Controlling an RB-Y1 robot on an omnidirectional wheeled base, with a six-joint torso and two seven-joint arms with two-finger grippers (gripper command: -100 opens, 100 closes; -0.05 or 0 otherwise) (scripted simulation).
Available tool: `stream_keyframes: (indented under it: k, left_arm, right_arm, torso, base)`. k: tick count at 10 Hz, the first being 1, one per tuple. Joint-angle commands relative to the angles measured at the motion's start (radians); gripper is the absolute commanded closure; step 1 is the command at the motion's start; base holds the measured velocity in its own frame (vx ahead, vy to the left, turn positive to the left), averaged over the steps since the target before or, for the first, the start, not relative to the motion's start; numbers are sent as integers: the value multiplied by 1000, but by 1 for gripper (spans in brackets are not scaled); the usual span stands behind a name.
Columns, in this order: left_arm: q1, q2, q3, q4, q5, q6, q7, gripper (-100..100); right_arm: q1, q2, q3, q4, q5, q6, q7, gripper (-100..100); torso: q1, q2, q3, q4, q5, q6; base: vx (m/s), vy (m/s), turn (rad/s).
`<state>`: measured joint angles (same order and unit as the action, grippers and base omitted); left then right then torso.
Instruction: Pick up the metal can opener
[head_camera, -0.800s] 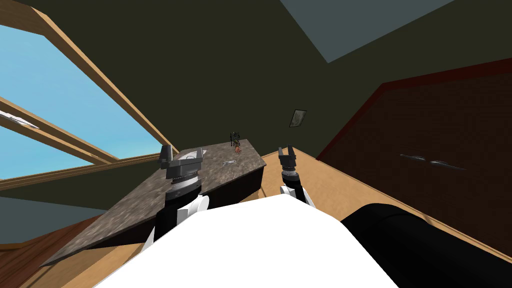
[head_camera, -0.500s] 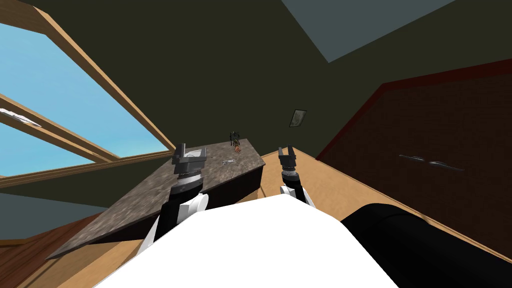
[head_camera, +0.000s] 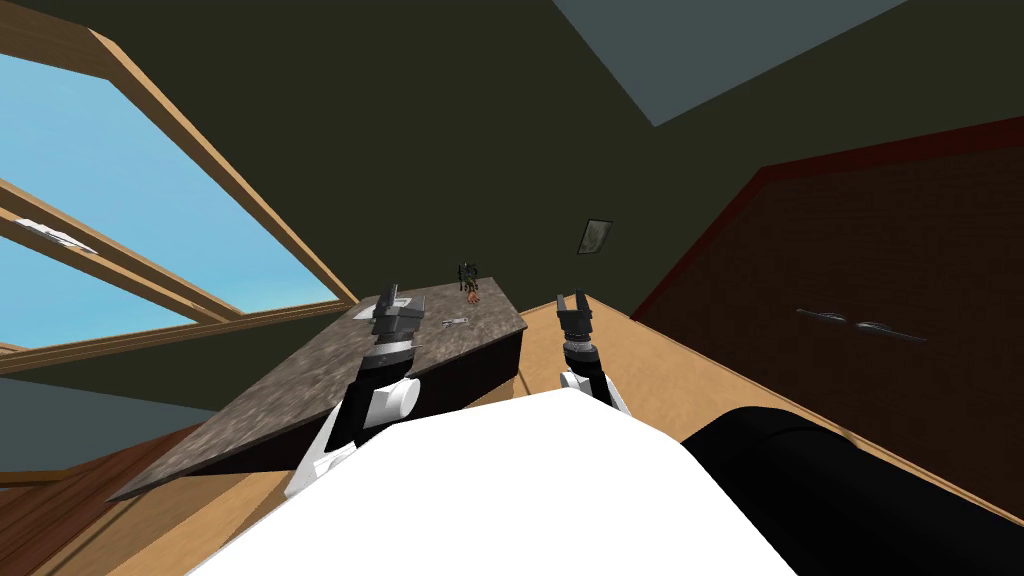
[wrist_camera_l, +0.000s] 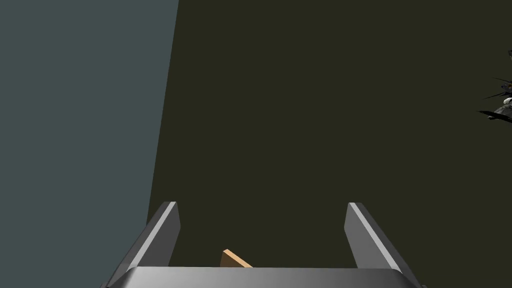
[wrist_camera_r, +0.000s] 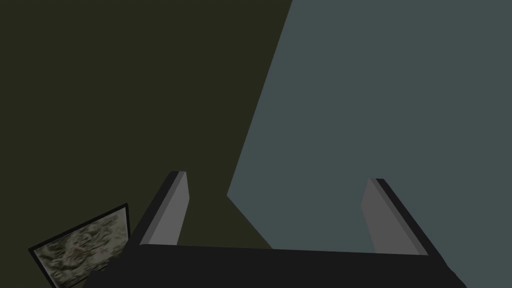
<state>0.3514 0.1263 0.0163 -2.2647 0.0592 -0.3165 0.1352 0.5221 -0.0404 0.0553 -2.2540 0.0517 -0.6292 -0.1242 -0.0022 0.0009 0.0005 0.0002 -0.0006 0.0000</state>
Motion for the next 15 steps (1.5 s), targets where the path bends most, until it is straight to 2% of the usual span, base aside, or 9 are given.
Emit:
stream_keyframes:
  k: [1, 4, 5, 7, 9, 10, 11, 14, 15]
  left_arm:
    - [-40, 16, 3, 28, -4, 50, -1, -100]
    - [-80, 29, 6, 56, -8, 121, -2, -100]
    - [-123, 42, 10, 88, -10, 160, -3, -100]
    - [-164, 56, 15, 124, -13, 213, -4, -100]
    - [-170, 56, 15, 124, -13, 241, -4, -100]
    - [-217, 71, 19, 165, -15, 279, -4, -100]
    - [-219, 71, 19, 165, -15, 305, -4, -100]
    - [-316, 102, 30, 250, -17, 405, -6, -100]
    - [-323, 102, 30, 259, -17, 437, -6, -100]
  right_arm:
    - [0, 0, 0, 0, 0, 0, 0, 0]
    - [0, 0, 0, 0, 0, 0, 0, 0]
    - [0, 0, 0, 0, 0, 0, 0, 0]
    - [0, 0, 0, 0, 0, 0, 0, 0]
    - [0, 0, 0, 0, 0, 0, 0, 0]
    - [0, 0, 0, 0, 0, 0, 0, 0]
    - [0, 0, 0, 0, 0, 0, 0, 0]
    - [0, 0, 0, 0, 0, 0, 0, 0]
    - [0, 0, 0, 0, 0, 0, 0, 0]
  torso:
    - [0, 0, 0, 0, 0, 0]
    - [-1, 1, 0, 0, 0, 0]
    - [0, 1, 0, 0, 0, 0]
    - [0, 1, 0, 0, 0, 0]
    - [0, 0, 0, 0, 0, 0]
    - [1, -1, 0, 0, 0, 0]
    - [1, -1, 0, 0, 0, 0]
    - [0, 0, 0, 0, 0, 0]
    - [0, 0, 0, 0, 0, 0]
  base:
    - [-27, -34, 8]
    - [-30, -36, 4]
    - [-32, -37, 5]
    - [-28, -34, 3]
    - [-12, -27, 1]
    - [-11, -24, 1]
    - [-15, -26, 0]
    - [-23, -35, 0]
    - [-14, -30, -2]
